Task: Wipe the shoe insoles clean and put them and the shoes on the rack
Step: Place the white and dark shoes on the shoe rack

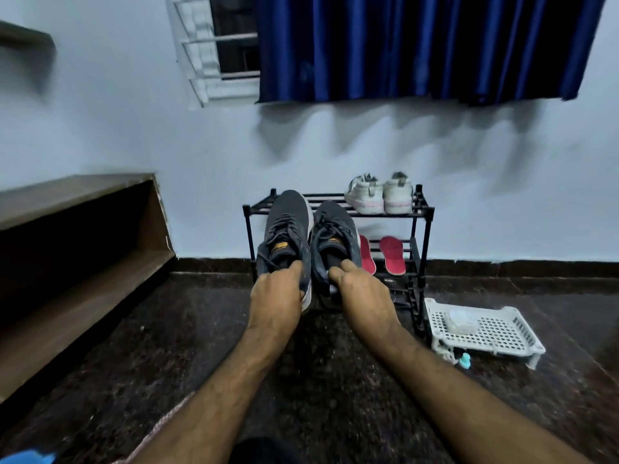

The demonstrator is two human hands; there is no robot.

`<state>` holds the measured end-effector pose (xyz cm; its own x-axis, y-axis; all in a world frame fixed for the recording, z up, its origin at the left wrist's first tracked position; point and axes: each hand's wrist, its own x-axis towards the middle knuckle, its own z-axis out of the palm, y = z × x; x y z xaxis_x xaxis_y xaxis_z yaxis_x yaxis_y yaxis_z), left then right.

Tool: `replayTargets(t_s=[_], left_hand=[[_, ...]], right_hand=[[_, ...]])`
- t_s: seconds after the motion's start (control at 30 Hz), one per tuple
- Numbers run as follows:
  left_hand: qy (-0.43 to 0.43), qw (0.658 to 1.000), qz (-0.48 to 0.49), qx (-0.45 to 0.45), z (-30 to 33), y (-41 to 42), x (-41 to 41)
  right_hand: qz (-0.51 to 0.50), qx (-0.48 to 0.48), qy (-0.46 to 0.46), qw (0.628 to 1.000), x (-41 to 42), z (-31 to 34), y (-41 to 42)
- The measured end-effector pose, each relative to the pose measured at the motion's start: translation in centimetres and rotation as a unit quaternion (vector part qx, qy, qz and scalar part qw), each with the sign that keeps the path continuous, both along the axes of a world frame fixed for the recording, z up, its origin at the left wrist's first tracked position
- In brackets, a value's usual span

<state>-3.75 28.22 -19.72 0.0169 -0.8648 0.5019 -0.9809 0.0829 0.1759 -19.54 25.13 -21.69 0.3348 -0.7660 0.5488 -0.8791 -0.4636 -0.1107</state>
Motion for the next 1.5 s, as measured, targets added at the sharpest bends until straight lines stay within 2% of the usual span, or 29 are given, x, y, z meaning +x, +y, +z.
replayTargets(t_s=[0.23,0.47,0.67,0.77,0.9,1.07,1.3,1.4,1.5], left_hand=[[-0.001,0.999,-0.038,-0.038,6.6,-7.2,1.9],[0.002,1.0,-0.014,-0.017,11.8,-18.2,3.5],[-0.03,0.999,-0.005,-0.015,11.9,-27.2,5.3],[-0.057,0.998,-0.007,0.017,11.3,-30.0,5.0],[-0.028,0.998,-0.016,0.052,9.3,-33.4,5.5],[-0.031,0.998,-0.011,0.06,8.9,-35.0,5.7],[-0.124,0.991,0.014,-0.04,6.8,-33.5,3.8],[-0.152,0.985,0.028,-0.072,7.2,-32.2,3.2],[-0.129,0.99,0.019,-0.056,8.0,-29.9,2.2]], right_hand=[[0.033,-0.018,-0.006,0.999,1.3,6.8,-6.9],[0.008,-0.038,-0.032,0.999,3.6,10.4,-17.7],[-0.005,-0.008,-0.048,0.999,4.8,9.5,-25.5],[-0.018,0.01,-0.038,0.999,4.6,8.0,-28.4],[-0.004,-0.01,-0.032,0.999,5.1,6.9,-31.1],[0.004,-0.026,-0.049,0.998,5.3,6.2,-33.0],[-0.018,0.017,-0.091,0.996,4.5,6.2,-31.9],[-0.027,0.019,-0.072,0.997,3.9,6.4,-30.2],[-0.041,0.019,-0.049,0.998,2.8,7.2,-27.6]])
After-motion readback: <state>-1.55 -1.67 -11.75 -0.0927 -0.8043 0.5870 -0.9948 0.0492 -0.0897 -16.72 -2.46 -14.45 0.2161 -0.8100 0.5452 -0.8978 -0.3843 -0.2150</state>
